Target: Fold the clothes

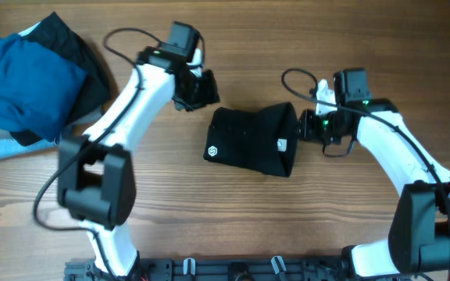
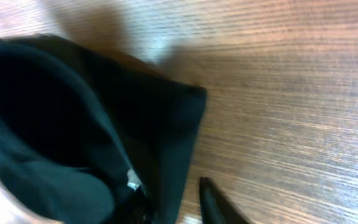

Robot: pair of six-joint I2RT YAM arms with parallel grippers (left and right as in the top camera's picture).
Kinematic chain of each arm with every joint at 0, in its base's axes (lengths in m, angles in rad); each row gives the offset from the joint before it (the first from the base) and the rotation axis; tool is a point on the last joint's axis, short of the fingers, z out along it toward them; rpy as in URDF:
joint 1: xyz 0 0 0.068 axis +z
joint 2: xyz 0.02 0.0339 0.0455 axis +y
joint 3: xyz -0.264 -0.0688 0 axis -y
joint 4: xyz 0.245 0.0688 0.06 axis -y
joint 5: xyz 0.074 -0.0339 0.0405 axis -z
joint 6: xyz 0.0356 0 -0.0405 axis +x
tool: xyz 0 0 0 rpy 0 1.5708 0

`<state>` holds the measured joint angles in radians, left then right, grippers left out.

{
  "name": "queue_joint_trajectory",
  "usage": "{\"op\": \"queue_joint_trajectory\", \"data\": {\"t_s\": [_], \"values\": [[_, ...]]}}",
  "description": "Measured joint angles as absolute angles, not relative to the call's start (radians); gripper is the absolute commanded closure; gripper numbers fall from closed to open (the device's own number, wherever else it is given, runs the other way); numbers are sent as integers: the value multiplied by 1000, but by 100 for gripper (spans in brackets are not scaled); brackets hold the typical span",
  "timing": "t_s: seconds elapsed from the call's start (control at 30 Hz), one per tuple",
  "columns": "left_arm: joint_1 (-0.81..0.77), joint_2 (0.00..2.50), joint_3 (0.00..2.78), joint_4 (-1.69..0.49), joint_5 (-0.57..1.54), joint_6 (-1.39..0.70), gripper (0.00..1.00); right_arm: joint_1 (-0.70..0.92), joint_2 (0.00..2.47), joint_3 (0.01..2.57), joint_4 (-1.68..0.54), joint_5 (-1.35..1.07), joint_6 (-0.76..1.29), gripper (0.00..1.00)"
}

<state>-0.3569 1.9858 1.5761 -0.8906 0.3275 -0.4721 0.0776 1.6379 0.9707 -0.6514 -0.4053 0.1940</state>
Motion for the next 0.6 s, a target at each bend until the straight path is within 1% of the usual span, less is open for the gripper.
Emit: {"op": "queue_joint_trajectory", "data": {"t_s": [0.03, 0.07, 0.17, 0.2, 0.23, 0.27, 0.3, 0.37, 0.43, 0.47, 0.6], "values": [[-374, 2015, 1576, -892, 327, -471, 61, 78, 1638, 944, -633, -402, 199, 96], [-389, 2034, 1576, -891, 327, -471, 58, 78, 1638, 921, -620, -397, 205, 96], [-429, 2072, 1576, -891, 327, -467, 57, 78, 1638, 881, -632, -334, 233, 95], [-442, 2082, 1576, -891, 326, -466, 57, 76, 1638, 875, -637, -279, 266, 91], [-458, 2092, 1576, -897, 320, -465, 56, 73, 1638, 875, -635, -240, 290, 83], [-466, 2099, 1576, -905, 319, -465, 54, 64, 1638, 873, -611, -197, 316, 80], [-473, 2105, 1576, -916, 319, -464, 54, 57, 1638, 872, -590, -178, 319, 80], [-477, 2112, 1576, -931, 319, -464, 55, 31, 1638, 872, -500, -145, 324, 74], [-477, 2112, 1576, -944, 316, -464, 60, 21, 1638, 872, -431, -141, 313, 73], [-477, 2112, 1576, -951, 316, -465, 61, 21, 1638, 872, -402, -141, 308, 73], [-477, 2112, 1576, -1082, 323, -470, 58, 20, 1638, 872, -308, -141, 290, 74]]}}
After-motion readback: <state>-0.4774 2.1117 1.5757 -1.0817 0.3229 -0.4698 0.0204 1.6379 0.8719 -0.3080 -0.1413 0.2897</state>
